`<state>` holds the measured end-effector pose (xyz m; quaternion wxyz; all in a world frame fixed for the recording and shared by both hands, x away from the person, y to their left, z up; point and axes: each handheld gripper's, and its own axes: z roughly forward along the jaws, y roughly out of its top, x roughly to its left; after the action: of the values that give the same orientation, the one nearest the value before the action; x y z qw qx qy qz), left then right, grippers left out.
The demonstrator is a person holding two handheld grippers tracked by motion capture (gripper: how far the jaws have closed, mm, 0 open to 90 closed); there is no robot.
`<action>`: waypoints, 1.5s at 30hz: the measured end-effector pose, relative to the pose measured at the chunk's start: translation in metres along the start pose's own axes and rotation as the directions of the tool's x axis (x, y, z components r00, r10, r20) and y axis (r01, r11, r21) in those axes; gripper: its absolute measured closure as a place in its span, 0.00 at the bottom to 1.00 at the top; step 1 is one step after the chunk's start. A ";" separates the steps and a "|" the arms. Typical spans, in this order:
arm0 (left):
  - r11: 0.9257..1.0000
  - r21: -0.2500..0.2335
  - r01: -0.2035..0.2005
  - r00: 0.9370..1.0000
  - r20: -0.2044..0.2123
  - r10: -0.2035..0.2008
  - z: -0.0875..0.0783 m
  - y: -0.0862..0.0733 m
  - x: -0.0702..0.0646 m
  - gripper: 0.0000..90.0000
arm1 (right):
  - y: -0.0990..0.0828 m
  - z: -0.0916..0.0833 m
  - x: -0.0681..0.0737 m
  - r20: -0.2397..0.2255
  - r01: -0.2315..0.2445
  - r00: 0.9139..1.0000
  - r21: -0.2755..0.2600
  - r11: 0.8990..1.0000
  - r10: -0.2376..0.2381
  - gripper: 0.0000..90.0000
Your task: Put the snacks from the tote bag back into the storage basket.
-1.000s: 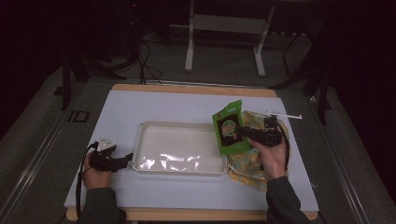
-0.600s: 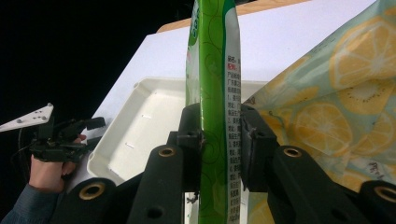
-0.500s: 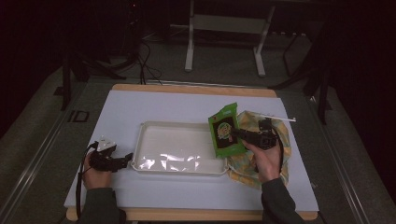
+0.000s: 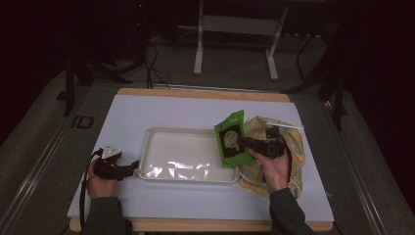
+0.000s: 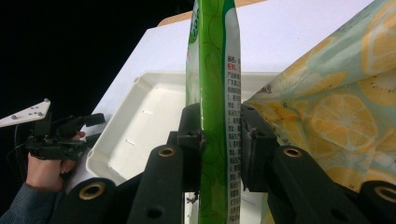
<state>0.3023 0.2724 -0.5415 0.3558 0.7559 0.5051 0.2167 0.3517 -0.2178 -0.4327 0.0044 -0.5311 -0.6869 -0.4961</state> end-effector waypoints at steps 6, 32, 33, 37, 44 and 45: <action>1.000 0.001 -0.001 1.000 0.000 0.001 0.000 0.000 0.000 0.23 | -0.002 0.005 0.002 0.020 0.016 1.000 0.012 1.000 -0.016 0.81; 1.000 0.001 -0.005 1.000 0.000 0.005 0.000 0.000 0.000 0.23 | -0.021 0.027 0.007 0.062 0.045 0.997 0.065 0.997 -0.049 0.81; 1.000 0.002 -0.005 1.000 0.000 0.005 0.000 0.000 0.000 0.23 | -0.022 0.028 0.007 0.061 0.044 0.997 0.069 0.997 -0.048 0.81; 1.000 0.002 -0.005 1.000 -0.001 0.005 0.000 0.000 0.000 0.23 | -0.027 0.030 0.007 0.063 0.053 0.996 0.089 0.995 -0.059 0.80; 1.000 0.002 -0.006 1.000 -0.003 0.006 0.000 0.000 0.000 0.23 | -0.038 0.031 0.007 0.089 0.063 0.993 0.107 0.992 -0.073 0.76; 1.000 0.003 -0.008 1.000 -0.002 0.008 0.000 0.000 0.000 0.23 | -0.040 0.031 0.008 0.097 0.072 0.992 0.109 0.991 -0.083 0.74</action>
<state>0.3020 0.2722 -0.5412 0.3532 0.7581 0.5029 0.2182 0.3352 -0.1889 -0.4710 -0.0219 -0.5274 -0.7315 -0.4315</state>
